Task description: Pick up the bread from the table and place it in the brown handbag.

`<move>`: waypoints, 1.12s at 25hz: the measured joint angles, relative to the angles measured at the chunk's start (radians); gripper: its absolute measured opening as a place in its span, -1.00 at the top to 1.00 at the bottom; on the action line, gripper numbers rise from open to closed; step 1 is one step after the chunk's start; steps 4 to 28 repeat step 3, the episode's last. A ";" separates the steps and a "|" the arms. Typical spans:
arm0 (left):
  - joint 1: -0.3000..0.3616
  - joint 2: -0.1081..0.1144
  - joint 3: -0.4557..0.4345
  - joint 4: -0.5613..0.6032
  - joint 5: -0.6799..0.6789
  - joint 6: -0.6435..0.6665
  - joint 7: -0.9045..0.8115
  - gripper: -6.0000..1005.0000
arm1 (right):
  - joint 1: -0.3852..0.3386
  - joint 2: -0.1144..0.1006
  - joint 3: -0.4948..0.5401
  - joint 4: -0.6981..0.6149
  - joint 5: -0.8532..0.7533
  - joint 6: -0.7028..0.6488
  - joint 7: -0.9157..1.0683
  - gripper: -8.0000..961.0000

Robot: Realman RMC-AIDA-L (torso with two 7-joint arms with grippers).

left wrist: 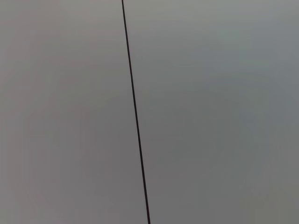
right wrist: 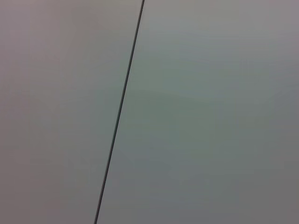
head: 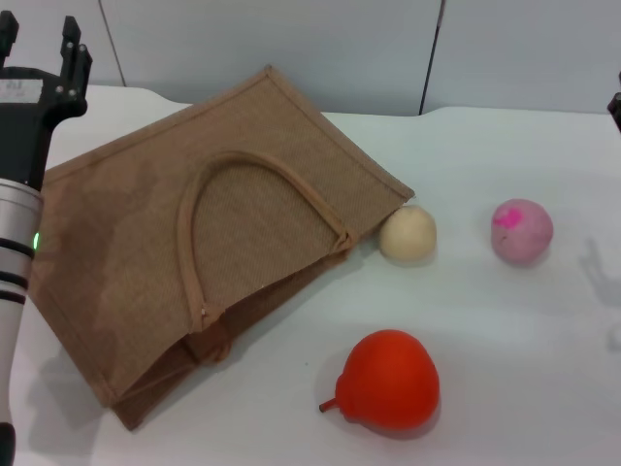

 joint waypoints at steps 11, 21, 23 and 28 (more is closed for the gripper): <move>0.002 0.000 0.000 0.000 0.005 0.001 -0.002 -0.25 | 0.000 0.000 0.000 0.002 -0.002 0.000 0.000 -0.84; 0.002 0.000 0.000 0.000 0.005 0.001 -0.002 -0.25 | 0.000 0.000 0.000 0.002 -0.002 0.000 0.000 -0.84; 0.002 0.000 0.000 0.000 0.005 0.001 -0.002 -0.25 | 0.000 0.000 0.000 0.002 -0.002 0.000 0.000 -0.84; 0.002 0.000 0.000 0.000 0.005 0.001 -0.002 -0.25 | 0.000 0.000 0.000 0.002 -0.002 0.000 0.000 -0.84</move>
